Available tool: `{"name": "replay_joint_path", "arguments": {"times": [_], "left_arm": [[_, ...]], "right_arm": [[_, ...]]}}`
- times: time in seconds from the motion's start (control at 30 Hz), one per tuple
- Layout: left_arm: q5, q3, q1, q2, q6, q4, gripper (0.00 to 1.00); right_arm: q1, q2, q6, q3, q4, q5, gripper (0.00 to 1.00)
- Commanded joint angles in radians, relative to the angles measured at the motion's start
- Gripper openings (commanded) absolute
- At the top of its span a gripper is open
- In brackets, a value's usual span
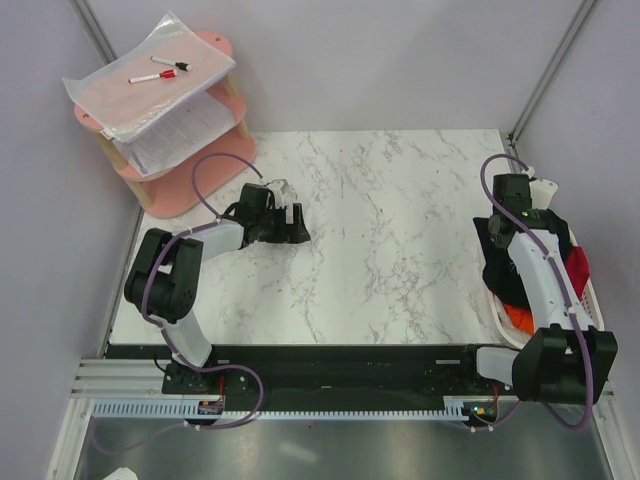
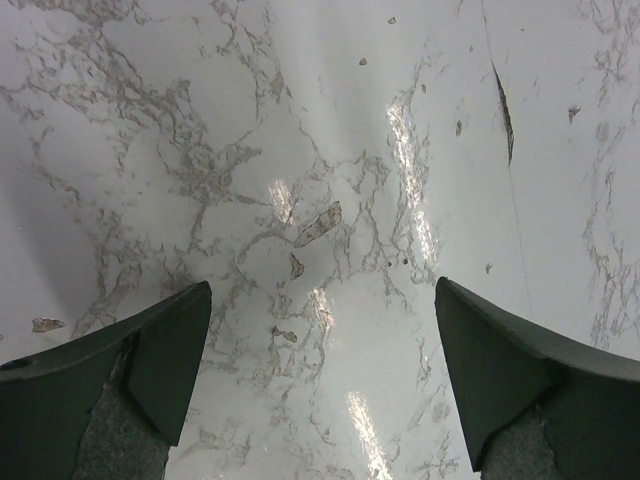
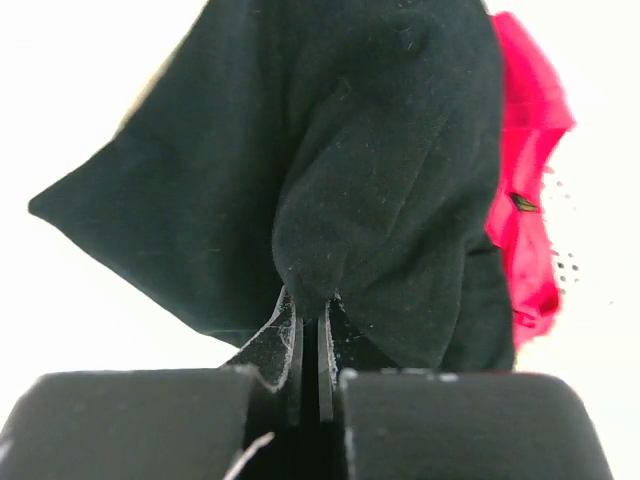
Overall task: Fold and stack the t-shirts
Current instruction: Grab crumpled tshirt from bin with the right arm, then move the tshirt to the center of the board
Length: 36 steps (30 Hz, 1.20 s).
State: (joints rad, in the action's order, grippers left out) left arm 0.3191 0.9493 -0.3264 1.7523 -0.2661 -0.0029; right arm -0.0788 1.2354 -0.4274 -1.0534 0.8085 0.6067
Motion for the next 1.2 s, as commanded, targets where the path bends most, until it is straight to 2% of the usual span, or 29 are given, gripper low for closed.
{"name": "replay_joint_path", "arguments": {"times": [0.0,0.27,0.3,0.43,0.47,0.6,0.8,0.83,0.9,0.93,1.0,1.03,1.17], "left_arm": [[0.012,0.043,0.007,-0.053,0.011,0.009,1.0],[-0.011,0.071,0.009,-0.119,-0.005,0.009,1.0],[-0.015,0.071,0.007,-0.128,-0.007,0.009,1.0],[-0.034,0.071,0.009,-0.148,-0.013,-0.016,1.0],[-0.038,0.071,0.007,-0.149,-0.013,-0.025,1.0],[-0.074,0.066,0.009,-0.168,-0.012,-0.045,1.0],[-0.163,0.068,0.012,-0.204,-0.001,-0.091,1.0],[-0.181,0.066,0.013,-0.208,0.002,-0.095,1.0],[-0.193,0.068,0.015,-0.211,0.005,-0.108,1.0],[-0.201,0.065,0.015,-0.214,0.007,-0.108,1.0],[-0.206,0.059,0.013,-0.211,0.008,-0.112,1.0],[-0.207,0.059,0.015,-0.209,0.008,-0.109,1.0],[-0.198,0.065,0.015,-0.186,0.008,-0.108,1.0]], "right_arm": [[-0.003,-0.017,0.032,-0.066,-0.083,-0.113,0.0],[0.071,0.012,0.087,-0.226,-0.173,-0.191,0.0],[0.147,0.024,0.116,-0.241,-0.193,-0.19,0.0],[0.299,0.175,0.173,-0.336,-0.204,-0.254,0.0],[0.318,0.205,0.186,-0.364,-0.212,-0.356,0.0],[0.453,0.352,0.187,-0.391,-0.264,-0.557,0.0],[0.658,0.631,0.22,-0.454,-0.284,-0.774,0.02],[0.677,0.686,0.225,-0.464,-0.282,-0.832,0.11],[0.717,0.716,0.227,-0.479,-0.284,-0.854,0.37],[0.723,0.714,0.217,-0.47,-0.295,-0.861,0.64],[0.728,0.687,0.19,-0.416,-0.339,-0.857,0.94],[0.726,0.646,0.188,-0.395,-0.347,-0.846,0.98],[0.726,0.526,0.177,-0.265,-0.344,-0.757,0.98]]}}
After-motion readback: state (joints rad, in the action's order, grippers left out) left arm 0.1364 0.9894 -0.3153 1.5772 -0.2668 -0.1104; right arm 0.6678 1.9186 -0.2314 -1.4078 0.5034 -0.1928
